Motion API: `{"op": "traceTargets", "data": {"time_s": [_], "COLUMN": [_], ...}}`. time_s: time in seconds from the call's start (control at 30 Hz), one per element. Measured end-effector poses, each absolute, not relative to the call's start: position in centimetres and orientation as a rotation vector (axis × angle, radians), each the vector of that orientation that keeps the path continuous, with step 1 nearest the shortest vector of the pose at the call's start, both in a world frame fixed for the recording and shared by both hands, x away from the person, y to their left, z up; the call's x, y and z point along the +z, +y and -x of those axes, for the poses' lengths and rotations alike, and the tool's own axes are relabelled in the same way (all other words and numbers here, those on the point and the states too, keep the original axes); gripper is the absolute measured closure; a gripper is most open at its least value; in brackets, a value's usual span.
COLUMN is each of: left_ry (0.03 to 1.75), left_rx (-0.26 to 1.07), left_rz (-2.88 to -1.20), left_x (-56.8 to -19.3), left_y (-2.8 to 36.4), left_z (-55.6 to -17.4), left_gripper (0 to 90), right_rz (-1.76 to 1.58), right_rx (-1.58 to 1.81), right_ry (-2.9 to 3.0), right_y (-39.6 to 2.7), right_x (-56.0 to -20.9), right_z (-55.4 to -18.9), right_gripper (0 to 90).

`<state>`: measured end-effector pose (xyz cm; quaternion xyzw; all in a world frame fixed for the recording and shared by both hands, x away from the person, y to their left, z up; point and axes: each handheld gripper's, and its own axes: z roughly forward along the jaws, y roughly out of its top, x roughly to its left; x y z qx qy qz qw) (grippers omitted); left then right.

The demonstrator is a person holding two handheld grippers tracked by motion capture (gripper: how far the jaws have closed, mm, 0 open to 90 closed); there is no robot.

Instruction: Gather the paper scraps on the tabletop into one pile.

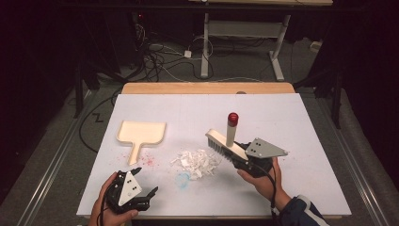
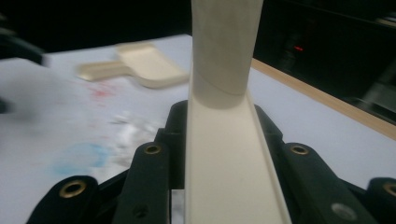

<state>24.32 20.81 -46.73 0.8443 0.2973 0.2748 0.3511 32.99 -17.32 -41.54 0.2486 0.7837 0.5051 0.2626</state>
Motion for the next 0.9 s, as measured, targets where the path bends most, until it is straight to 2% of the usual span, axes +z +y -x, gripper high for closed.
{"op": "traceTargets", "data": {"time_s": [0.3, 0.7, 0.9], "left_ry": [0.772, 0.774, 0.776], "left_rx": [0.709, 0.704, 0.698], "left_rz": [-2.188, -2.189, -2.19], "left_x": [-46.8, -46.8, -46.9], "left_y": [20.9, 20.9, 21.0], "left_z": [-24.3, -24.2, -24.3], "left_gripper": [17.7, 17.7, 17.7], "right_rz": [-0.878, -0.834, -0.846], "right_rx": [1.113, 1.215, 1.235], "right_ry": [1.993, 1.996, 1.983], "right_y": [-14.5, -7.9, -9.0], "right_x": [-45.9, -47.1, -46.3], "right_z": [-34.9, -33.2, -33.8], "right_gripper": [67.9, 67.7, 67.8]}}
